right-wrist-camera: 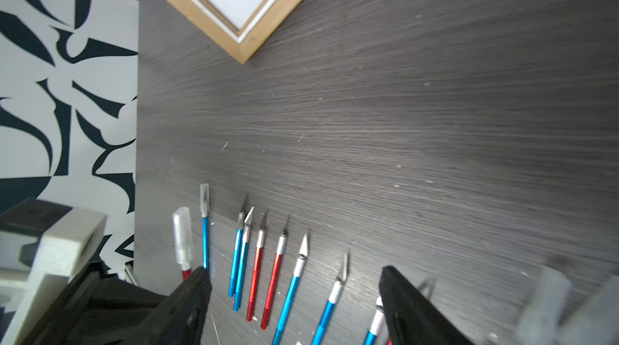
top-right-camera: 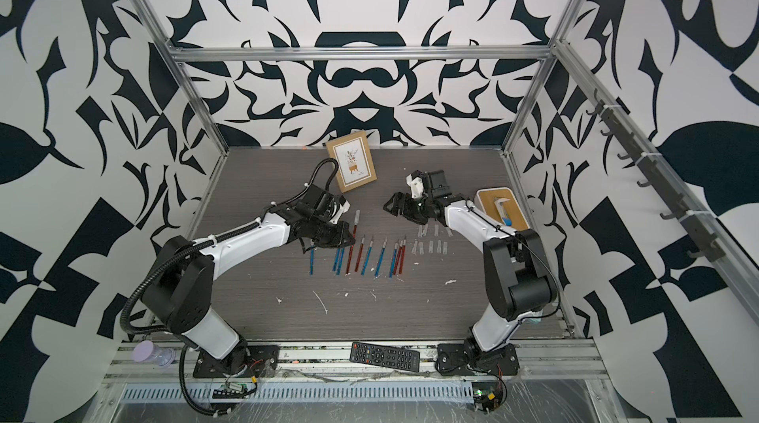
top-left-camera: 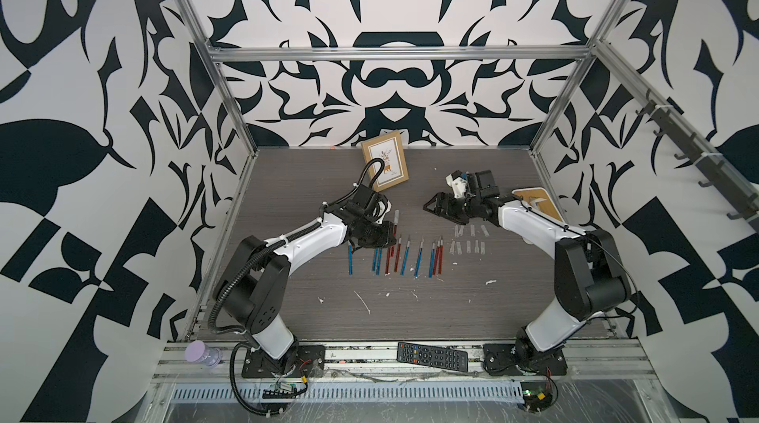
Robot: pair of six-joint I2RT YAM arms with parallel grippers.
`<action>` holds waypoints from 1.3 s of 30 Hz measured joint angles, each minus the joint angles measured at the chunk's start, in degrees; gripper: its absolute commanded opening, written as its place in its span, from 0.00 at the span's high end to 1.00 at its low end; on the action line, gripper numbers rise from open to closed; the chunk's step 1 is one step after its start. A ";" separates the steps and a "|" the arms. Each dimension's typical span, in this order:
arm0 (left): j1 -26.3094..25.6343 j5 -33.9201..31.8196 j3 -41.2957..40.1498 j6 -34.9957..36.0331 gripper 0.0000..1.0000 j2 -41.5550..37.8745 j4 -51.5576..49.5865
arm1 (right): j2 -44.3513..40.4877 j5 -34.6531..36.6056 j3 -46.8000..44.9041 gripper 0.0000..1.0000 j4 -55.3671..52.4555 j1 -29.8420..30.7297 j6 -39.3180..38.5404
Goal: Remove protective caps from carving knives
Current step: Pick up the carving knife from the center of the board.
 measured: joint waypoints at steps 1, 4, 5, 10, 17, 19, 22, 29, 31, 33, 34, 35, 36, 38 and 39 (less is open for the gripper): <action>0.00 0.15 0.09 -0.13 1.00 0.15 0.22 | 0.04 -0.28 0.33 0.26 0.50 1.05 0.55; 0.00 0.44 0.15 -0.31 1.00 0.39 0.81 | 0.68 -1.27 1.60 0.30 2.82 3.58 2.08; 0.00 0.46 0.15 -0.39 1.00 0.44 0.92 | 1.07 -1.60 2.03 0.31 3.58 4.33 2.51; 0.00 0.46 0.15 -0.44 1.00 0.44 1.09 | 4.20 -2.73 3.91 0.41 6.14 6.82 4.28; 0.00 0.44 0.15 -0.42 1.00 0.44 1.14 | 7.85 -3.26 4.81 0.54 7.76 8.87 6.58; 0.00 0.42 0.15 -0.39 1.00 0.44 1.14 | 8.15 -3.30 4.83 0.57 8.15 9.20 7.13; 0.00 0.42 0.15 -0.37 1.00 0.44 1.11 | 8.31 -3.48 4.92 0.61 8.90 9.70 8.11; 0.00 0.35 0.15 -0.28 1.00 0.44 1.09 | 8.57 -3.54 5.18 0.69 10.51 10.54 9.79; 0.00 0.28 0.15 -0.20 1.00 0.44 1.09 | 9.11 -3.56 5.25 0.71 11.04 10.69 10.12; 0.00 0.04 0.15 -0.13 1.00 0.44 1.05 | 9.86 -3.56 5.25 0.73 11.41 10.86 10.60; 0.00 -0.09 0.15 -0.09 1.00 0.44 0.98 | 10.27 -3.56 5.25 0.74 11.54 10.93 10.88; 0.00 -0.13 0.15 -0.02 1.00 0.44 0.92 | 10.67 -3.56 5.25 0.76 11.61 11.04 11.15; 0.00 -0.22 0.15 0.00 1.00 0.44 0.87 | 11.02 -3.61 5.25 0.77 11.72 11.08 11.37; 0.00 -0.42 0.15 0.02 1.00 0.44 0.63 | 11.54 -3.82 5.25 0.80 11.96 11.19 11.78; 0.00 -0.52 0.15 0.04 1.00 0.44 0.44 | 11.63 -3.91 5.25 0.82 12.09 11.26 12.09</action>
